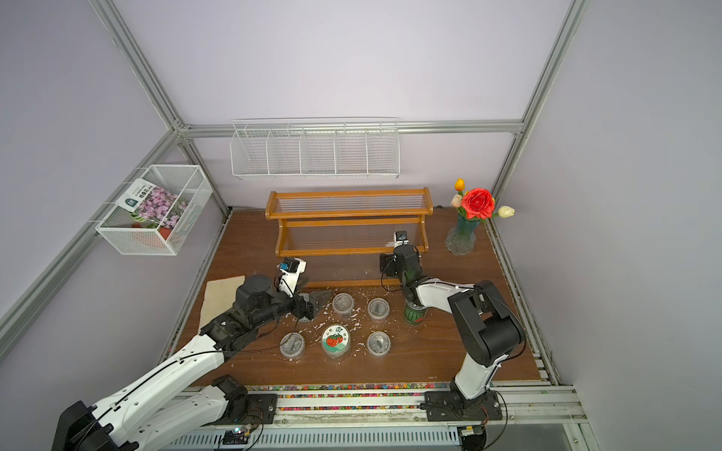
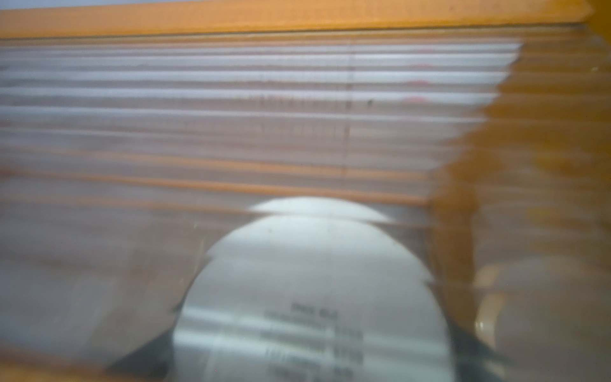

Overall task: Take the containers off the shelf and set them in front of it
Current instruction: 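Pick up a container from the shelf.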

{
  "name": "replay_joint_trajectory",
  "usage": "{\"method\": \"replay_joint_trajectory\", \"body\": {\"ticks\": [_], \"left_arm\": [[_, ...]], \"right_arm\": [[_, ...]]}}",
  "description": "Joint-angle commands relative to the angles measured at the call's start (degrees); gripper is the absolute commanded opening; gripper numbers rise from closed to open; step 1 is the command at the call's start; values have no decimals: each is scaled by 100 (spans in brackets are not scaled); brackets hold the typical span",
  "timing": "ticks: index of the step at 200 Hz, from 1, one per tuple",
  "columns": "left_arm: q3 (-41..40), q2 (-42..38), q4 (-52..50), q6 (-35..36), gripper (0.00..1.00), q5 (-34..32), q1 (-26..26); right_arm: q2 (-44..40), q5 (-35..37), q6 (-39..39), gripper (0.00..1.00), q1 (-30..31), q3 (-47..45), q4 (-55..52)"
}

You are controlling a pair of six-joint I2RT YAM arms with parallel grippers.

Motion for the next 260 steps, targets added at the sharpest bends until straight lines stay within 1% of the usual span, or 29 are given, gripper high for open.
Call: {"method": "replay_joint_trajectory", "body": {"ticks": [1, 48, 80, 155, 191, 208, 236, 260], "left_arm": [[-88, 40, 153, -61, 98, 13, 26], [-192, 54, 412, -154, 98, 8, 26], [-262, 67, 606, -199, 98, -10, 26], [-234, 217, 835, -226, 98, 52, 26], [-221, 237, 915, -247, 98, 102, 26], [-211, 244, 962, -256, 98, 153, 26], [-212, 276, 1038, -261, 98, 283, 23], [-285, 252, 1174, -244, 98, 423, 25]], "right_arm": [[-371, -335, -64, 71, 185, -215, 209], [-930, -525, -61, 71, 421, -681, 77], [-1371, -717, -77, 70, 474, -894, -37], [-2412, -927, -323, 70, 1025, -895, -789], [-2996, -847, -419, 70, 1406, -646, -1775], [-3335, -656, -482, 70, 1700, -543, -2371], [-3796, 34, -610, 70, 2349, -160, -3815], [-4300, 625, -345, 70, 2984, -41, -4644]]}}
